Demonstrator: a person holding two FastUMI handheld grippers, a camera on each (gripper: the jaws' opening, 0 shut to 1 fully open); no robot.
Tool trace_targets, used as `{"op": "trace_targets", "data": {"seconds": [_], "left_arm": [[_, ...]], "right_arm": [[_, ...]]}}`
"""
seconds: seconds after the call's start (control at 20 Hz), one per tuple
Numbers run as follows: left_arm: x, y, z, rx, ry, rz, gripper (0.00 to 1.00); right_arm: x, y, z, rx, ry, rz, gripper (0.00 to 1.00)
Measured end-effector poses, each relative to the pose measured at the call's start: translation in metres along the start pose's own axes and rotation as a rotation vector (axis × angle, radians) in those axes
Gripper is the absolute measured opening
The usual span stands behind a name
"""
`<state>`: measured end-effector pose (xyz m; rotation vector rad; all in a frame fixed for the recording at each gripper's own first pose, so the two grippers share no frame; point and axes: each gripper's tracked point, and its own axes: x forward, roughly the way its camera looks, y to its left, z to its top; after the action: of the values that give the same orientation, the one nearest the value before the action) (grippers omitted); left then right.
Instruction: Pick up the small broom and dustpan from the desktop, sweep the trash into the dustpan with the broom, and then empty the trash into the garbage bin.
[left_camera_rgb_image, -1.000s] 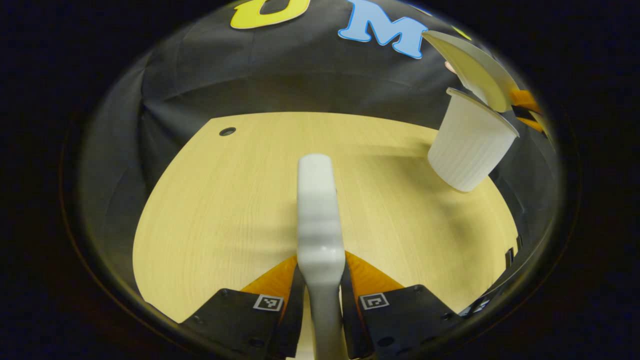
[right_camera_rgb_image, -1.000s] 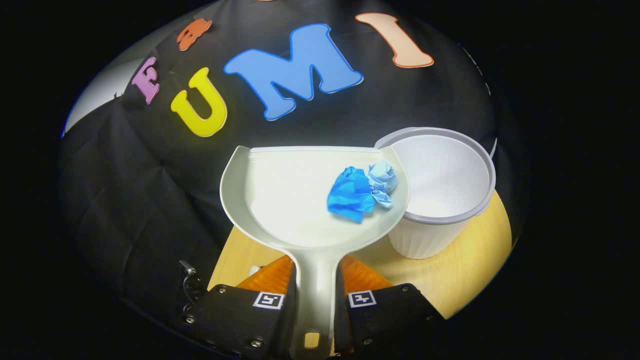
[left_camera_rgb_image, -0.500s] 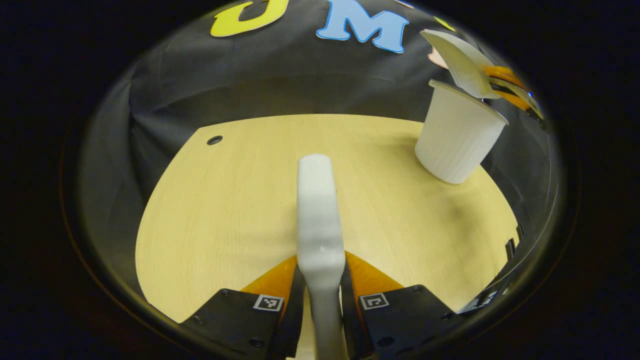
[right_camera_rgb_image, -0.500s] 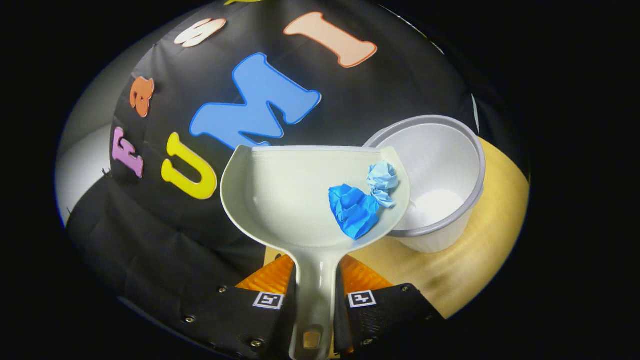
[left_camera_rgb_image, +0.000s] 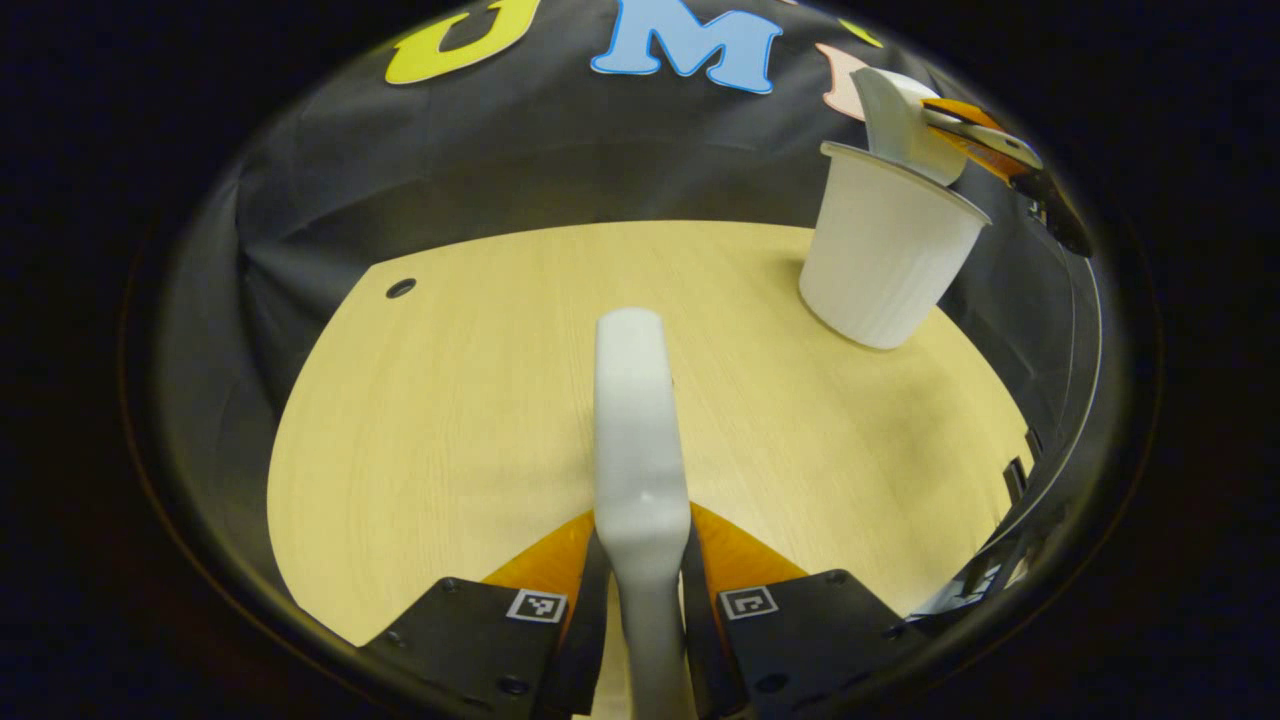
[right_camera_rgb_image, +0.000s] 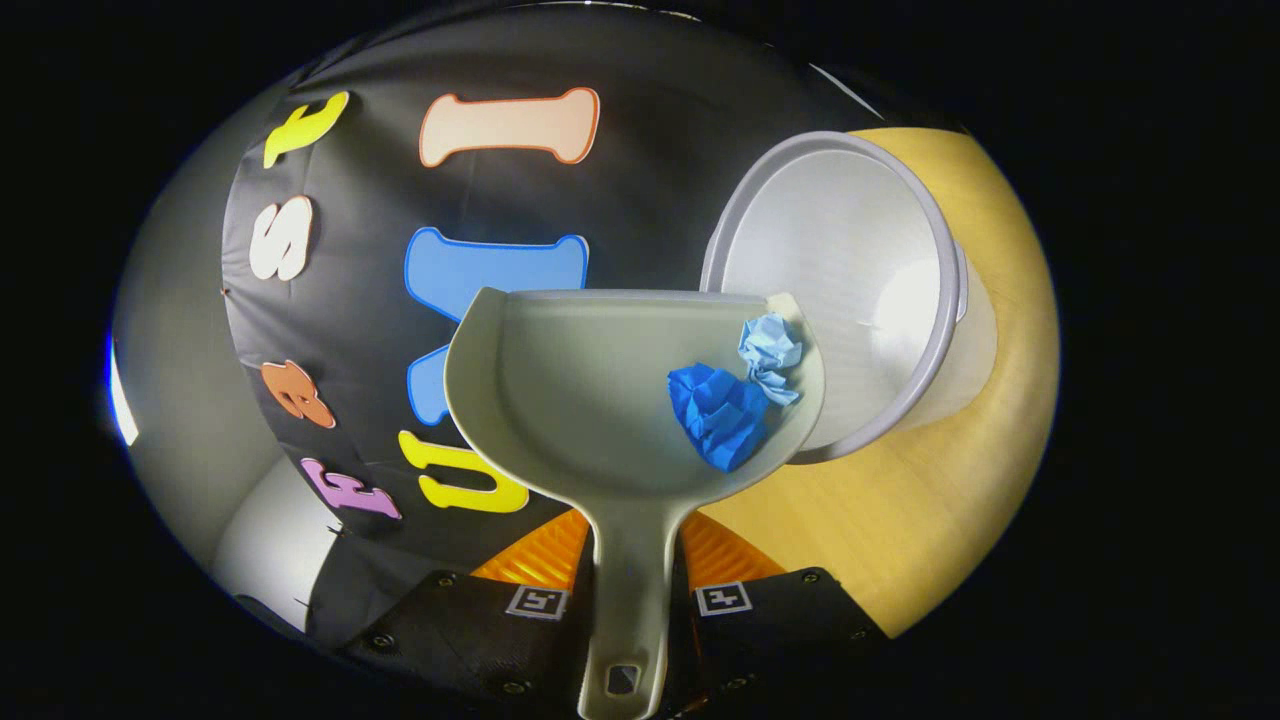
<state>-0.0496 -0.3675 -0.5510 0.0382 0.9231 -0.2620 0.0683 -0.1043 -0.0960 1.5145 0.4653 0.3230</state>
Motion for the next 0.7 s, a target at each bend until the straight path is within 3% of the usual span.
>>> {"op": "trace_targets", "data": {"seconds": [0.2, 0.4, 0.7], "left_arm": [[0.006, -0.020, 0.017, 0.017, 0.004, -0.008, 0.41], [0.007, -0.028, 0.012, 0.012, 0.006, -0.012, 0.41], [0.006, -0.028, 0.012, -0.014, -0.004, -0.003, 0.43]], "right_arm": [[-0.004, 0.005, 0.005, 0.099, -0.006, 0.069, 0.32], [-0.004, 0.007, 0.005, 0.103, 0.005, 0.079, 0.32], [-0.013, 0.001, -0.028, -0.102, 0.051, 0.022, 0.32]]}}
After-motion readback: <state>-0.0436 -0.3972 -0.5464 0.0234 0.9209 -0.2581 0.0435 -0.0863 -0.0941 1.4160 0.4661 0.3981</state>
